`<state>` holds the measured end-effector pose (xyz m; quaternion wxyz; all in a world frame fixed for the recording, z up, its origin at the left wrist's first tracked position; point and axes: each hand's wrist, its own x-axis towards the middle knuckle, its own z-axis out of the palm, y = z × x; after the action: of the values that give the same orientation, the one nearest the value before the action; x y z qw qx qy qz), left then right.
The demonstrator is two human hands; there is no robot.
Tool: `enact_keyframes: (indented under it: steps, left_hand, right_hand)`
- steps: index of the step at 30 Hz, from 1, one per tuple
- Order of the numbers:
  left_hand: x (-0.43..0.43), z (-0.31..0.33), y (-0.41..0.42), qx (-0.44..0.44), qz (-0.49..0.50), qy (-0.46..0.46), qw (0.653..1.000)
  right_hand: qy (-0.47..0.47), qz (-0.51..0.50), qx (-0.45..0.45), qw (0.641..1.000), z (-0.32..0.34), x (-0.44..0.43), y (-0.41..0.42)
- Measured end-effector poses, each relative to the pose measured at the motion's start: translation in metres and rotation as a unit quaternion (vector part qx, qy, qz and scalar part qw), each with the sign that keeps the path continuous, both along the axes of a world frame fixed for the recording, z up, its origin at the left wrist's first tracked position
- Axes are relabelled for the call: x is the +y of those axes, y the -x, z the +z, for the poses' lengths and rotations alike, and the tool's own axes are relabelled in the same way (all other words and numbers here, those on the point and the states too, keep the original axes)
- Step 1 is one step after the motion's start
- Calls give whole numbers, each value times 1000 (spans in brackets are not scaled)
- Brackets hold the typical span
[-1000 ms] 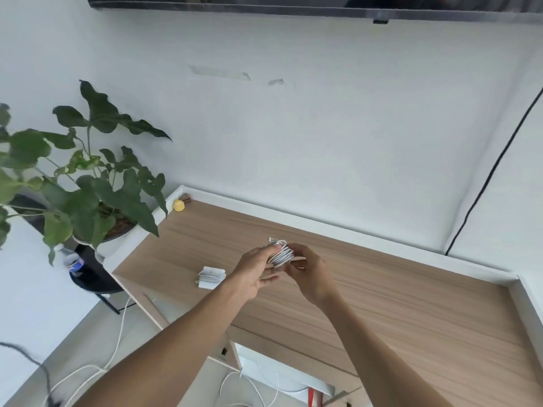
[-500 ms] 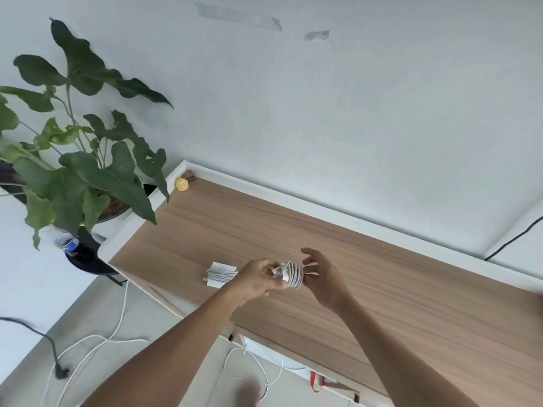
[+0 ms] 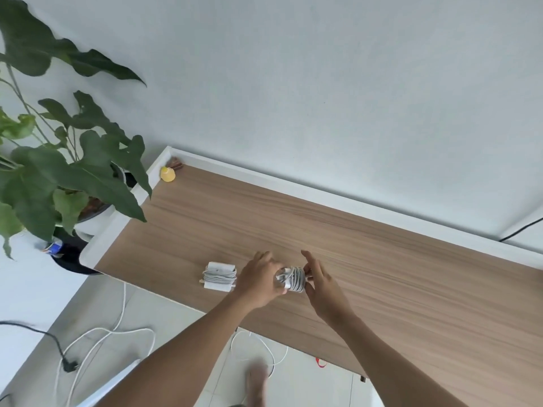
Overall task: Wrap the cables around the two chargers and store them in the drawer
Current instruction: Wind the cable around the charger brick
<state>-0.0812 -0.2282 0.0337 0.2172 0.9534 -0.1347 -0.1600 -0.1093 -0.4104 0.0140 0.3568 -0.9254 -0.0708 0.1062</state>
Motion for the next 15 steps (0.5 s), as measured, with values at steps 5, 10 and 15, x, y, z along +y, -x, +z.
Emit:
enact_keyframes:
  steps: [5, 10, 15]
  left_hand:
    - [-1, -13, 2, -6, -20, -13, 1000]
    - [-2, -23, 3, -10, -41, -26, 999]
    - [-4, -29, 7, -10, -47, -33, 998]
  right_hand:
    - [11, -6, 3, 1000, -10, 1, 4]
    - [23, -16, 11, 1000, -18, 1, 9]
    - [23, -24, 10, 999, -17, 0, 14]
